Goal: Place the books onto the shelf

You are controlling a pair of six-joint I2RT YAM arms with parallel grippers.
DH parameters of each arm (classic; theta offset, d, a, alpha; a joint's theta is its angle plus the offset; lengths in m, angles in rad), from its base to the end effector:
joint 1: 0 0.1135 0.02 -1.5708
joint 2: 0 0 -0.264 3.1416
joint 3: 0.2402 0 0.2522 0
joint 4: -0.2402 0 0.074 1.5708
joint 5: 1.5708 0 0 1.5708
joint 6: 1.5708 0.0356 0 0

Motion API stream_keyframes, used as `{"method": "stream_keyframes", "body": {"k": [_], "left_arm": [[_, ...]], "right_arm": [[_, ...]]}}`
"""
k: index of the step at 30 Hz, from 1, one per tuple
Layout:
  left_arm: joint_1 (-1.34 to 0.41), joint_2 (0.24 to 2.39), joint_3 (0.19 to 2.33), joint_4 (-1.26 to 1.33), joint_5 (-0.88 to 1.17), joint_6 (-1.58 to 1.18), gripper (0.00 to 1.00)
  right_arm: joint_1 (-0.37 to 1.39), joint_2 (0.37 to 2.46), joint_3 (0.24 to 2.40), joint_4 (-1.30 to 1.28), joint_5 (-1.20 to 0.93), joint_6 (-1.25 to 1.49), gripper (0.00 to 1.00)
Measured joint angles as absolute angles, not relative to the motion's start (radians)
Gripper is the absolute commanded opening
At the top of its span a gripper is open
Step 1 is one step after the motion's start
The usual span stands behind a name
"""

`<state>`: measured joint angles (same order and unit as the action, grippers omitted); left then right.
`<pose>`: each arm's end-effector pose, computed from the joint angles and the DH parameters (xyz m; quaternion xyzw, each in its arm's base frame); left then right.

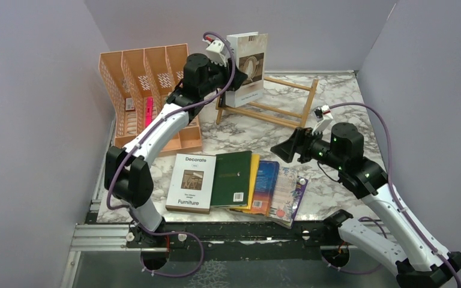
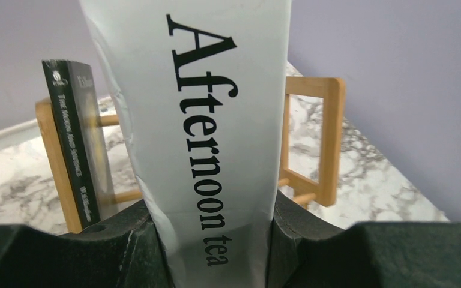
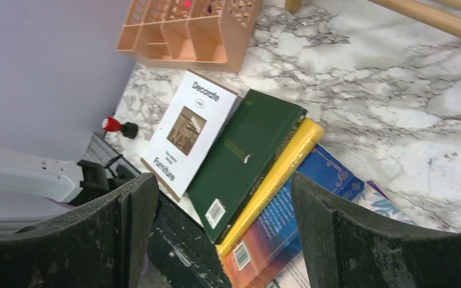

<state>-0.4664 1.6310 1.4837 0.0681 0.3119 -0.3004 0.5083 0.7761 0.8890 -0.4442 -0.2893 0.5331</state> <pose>0.3475 -0.1872 0.3919 0.1652 0.7144 -0.3566 0.5790 0.1440 0.0918 0.3505 -0.0737 0.8065 0.3877 0.4402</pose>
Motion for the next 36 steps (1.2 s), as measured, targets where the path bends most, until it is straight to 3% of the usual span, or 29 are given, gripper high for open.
{"method": "stream_keyframes", "body": {"k": [12,30,36], "left_arm": [[-0.488,1.942,1.800,-0.073,0.160,-0.116,0.25],[-0.505,2.097,1.930,-0.281,0.039,0.000,0.24],[-0.506,2.130,1.986,-0.330,0.005,0.007,0.28]], "right_arm": [[0.508,0.781,0.876,-0.466,-0.199,0.503,0.85],[0.508,0.835,0.817,-0.465,-0.211,0.534,0.85],[0.508,0.839,0.811,-0.465,-0.215,0.541,0.85]]}}
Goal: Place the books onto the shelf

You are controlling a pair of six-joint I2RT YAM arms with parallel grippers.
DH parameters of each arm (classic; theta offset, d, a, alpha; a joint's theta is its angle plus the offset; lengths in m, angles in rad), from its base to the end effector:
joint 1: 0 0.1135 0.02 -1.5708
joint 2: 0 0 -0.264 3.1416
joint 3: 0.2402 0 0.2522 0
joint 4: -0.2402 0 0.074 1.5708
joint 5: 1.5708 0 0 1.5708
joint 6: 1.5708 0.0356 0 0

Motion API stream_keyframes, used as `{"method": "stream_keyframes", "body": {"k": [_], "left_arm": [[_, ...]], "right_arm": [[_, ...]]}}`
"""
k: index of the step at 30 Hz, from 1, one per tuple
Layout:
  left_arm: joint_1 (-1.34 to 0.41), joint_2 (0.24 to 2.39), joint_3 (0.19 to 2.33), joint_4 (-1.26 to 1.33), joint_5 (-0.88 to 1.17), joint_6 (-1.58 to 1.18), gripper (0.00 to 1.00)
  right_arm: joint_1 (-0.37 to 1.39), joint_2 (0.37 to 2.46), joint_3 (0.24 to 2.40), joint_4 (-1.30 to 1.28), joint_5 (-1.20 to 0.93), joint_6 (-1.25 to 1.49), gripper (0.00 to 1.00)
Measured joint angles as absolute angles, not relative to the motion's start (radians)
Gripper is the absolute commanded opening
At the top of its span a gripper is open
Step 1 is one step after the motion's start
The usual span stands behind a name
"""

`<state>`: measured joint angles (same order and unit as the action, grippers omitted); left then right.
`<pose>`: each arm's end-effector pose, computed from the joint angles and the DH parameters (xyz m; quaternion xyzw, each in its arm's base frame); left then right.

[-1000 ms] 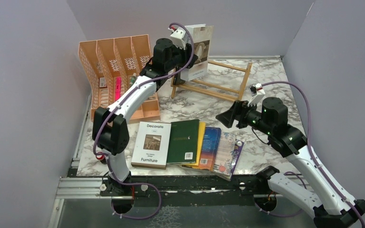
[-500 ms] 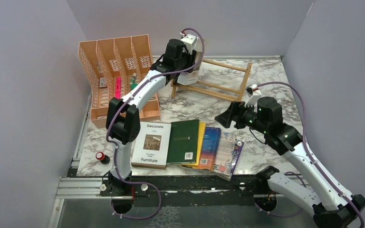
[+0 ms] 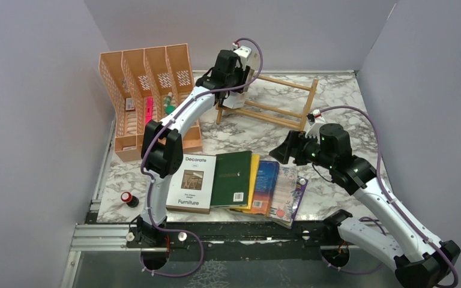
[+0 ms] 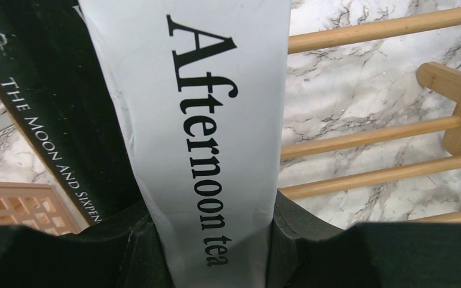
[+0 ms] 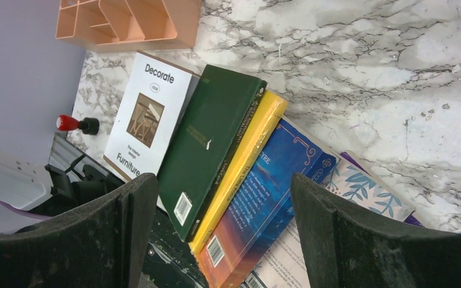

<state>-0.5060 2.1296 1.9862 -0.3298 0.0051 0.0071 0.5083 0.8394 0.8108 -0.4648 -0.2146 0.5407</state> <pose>0.4447 -0.2466 0.3118 0.2178 0.8249 -0.1309 0.5050 0.1588 0.0972 0.3114 -0.0411 0.8542 0.3350 0.3955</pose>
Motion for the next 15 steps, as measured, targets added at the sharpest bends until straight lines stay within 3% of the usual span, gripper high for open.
{"method": "stream_keyframes", "body": {"k": [15], "left_arm": [[-0.511,2.134,2.002,-0.360,-0.069,-0.019,0.53]], "right_arm": [[0.508,0.839,0.811,-0.465,-0.225,0.551,0.85]]}}
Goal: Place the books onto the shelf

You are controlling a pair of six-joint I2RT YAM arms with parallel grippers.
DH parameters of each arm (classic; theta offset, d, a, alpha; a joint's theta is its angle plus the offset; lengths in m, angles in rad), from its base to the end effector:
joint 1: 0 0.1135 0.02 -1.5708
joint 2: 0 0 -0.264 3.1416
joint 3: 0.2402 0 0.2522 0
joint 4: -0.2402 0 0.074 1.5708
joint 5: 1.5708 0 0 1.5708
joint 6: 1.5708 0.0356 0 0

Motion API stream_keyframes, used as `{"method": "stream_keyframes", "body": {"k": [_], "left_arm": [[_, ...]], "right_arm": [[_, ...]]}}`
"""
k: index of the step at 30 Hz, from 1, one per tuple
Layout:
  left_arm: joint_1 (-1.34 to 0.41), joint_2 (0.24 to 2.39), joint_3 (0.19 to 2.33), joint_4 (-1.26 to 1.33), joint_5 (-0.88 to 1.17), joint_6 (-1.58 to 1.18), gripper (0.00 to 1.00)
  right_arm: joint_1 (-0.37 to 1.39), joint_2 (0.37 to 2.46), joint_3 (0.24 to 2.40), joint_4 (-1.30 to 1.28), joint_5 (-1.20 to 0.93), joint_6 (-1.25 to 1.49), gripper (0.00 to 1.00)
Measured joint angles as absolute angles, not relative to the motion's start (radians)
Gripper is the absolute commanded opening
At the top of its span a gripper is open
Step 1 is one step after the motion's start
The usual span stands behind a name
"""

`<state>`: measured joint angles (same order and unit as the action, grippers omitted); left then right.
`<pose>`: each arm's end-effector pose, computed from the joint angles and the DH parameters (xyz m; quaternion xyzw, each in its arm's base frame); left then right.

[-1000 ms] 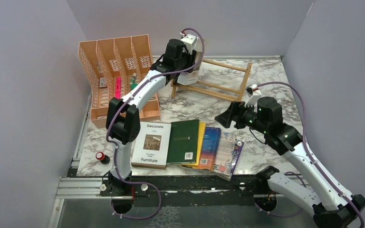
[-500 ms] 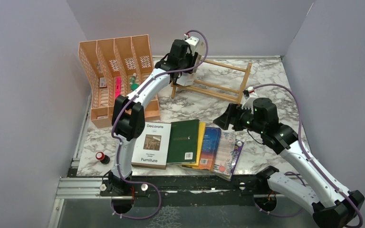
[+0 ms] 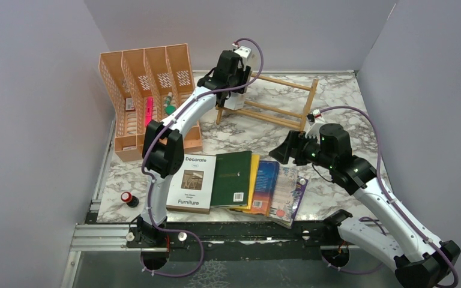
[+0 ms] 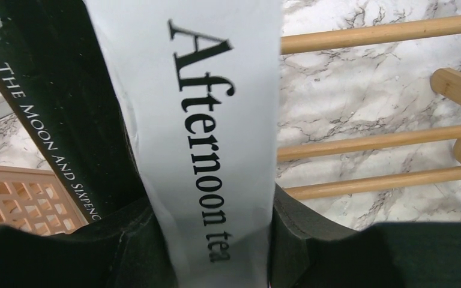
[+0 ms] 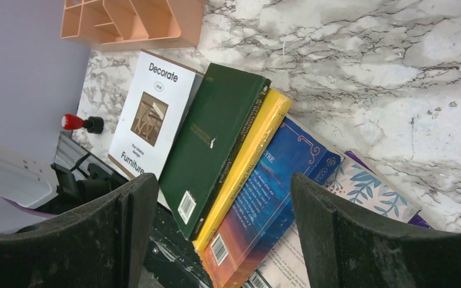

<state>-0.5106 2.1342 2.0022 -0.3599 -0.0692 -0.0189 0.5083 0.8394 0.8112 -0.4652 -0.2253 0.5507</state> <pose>0.4446 -0.2462 0.3122 0.1915 0.8360 -0.1057 0.5032 0.1586 0.0975 0.3116 -0.0396 0.8540 0.3408 0.3912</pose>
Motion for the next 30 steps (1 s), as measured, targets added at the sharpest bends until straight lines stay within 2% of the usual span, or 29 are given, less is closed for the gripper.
{"method": "stream_keyframes", "body": {"k": [4,14,24,30], "left_arm": [[-0.514,2.137,2.005,-0.361,-0.076,-0.030,0.58],[-0.515,2.136,2.020,-0.361,-0.081,-0.050,0.57],[-0.514,2.062,2.019,-0.370,-0.106,-0.057,0.69],[-0.514,1.917,1.959,-0.376,-0.105,-0.084,0.78]], "right_arm": [[0.508,0.839,0.811,-0.465,-0.228,0.558,0.85],[0.508,0.839,0.812,-0.465,-0.236,0.562,0.85],[0.508,0.839,0.812,-0.465,-0.241,0.568,0.85],[0.508,0.846,0.812,-0.465,-0.241,0.568,0.85]]}}
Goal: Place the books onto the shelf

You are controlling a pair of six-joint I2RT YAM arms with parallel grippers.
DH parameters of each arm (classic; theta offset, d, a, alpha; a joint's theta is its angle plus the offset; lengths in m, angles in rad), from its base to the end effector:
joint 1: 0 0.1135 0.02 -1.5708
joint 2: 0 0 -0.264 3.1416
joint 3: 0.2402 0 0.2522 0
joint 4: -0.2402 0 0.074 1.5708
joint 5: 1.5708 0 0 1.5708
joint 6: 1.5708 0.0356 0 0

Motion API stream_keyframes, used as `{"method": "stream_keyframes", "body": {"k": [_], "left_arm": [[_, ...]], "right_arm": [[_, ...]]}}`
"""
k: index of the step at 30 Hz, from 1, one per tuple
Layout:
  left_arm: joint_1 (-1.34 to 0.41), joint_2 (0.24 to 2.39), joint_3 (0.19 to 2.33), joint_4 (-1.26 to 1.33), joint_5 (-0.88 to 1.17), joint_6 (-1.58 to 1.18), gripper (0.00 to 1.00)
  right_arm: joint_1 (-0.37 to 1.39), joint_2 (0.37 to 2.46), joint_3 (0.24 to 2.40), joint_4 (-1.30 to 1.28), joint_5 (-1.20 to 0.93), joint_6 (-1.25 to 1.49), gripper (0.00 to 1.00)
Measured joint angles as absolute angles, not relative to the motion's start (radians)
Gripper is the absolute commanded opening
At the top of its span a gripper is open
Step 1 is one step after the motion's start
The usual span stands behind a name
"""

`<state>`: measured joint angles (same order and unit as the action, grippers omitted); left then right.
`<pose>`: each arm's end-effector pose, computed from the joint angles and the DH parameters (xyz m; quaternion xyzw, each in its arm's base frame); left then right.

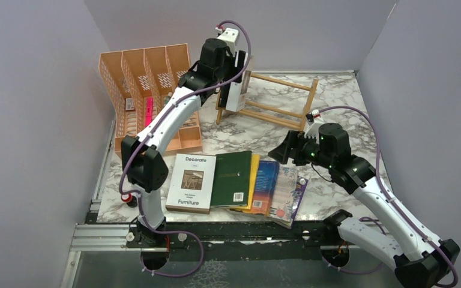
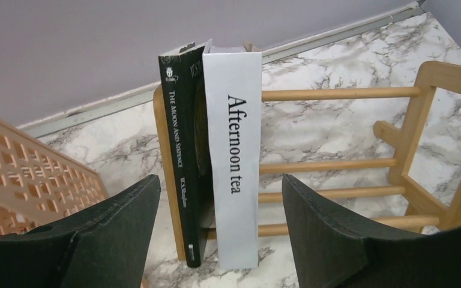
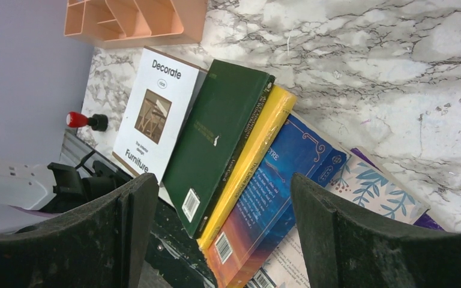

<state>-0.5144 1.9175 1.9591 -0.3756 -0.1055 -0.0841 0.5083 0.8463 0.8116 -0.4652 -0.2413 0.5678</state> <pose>0.3982 -0.2208 0.3961 0.1439 0.8014 -0.1296 0.5659 0.1594 0.0985 0.3106 -0.0360 0.8552 0.3485 0.3819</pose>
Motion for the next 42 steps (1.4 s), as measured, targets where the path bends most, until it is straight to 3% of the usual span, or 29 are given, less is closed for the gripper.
{"method": "stream_keyframes", "body": {"k": [7,13,25,32,42], "left_arm": [[-0.513,1.732,1.744,-0.379,-0.096,-0.168,0.84],[-0.513,1.531,1.425,-0.365,-0.087,-0.266,0.92],[-0.513,1.046,0.793,-0.447,-0.132,-0.535,0.96],[-0.513,0.823,0.591,-0.474,-0.261,-0.707,0.99],[-0.512,0.805,0.447,-0.467,-0.376,-0.862,0.99]], "right_arm": [[0.508,0.884,0.812,-0.458,-0.246,0.567,0.84],[0.508,0.930,0.812,-0.423,-0.247,0.522,0.83],[0.560,1.155,0.816,-0.296,-0.281,0.524,0.80],[0.740,1.375,0.930,-0.227,-0.243,0.586,0.78],[0.878,1.686,1.094,-0.173,-0.172,0.693,0.76]]}}
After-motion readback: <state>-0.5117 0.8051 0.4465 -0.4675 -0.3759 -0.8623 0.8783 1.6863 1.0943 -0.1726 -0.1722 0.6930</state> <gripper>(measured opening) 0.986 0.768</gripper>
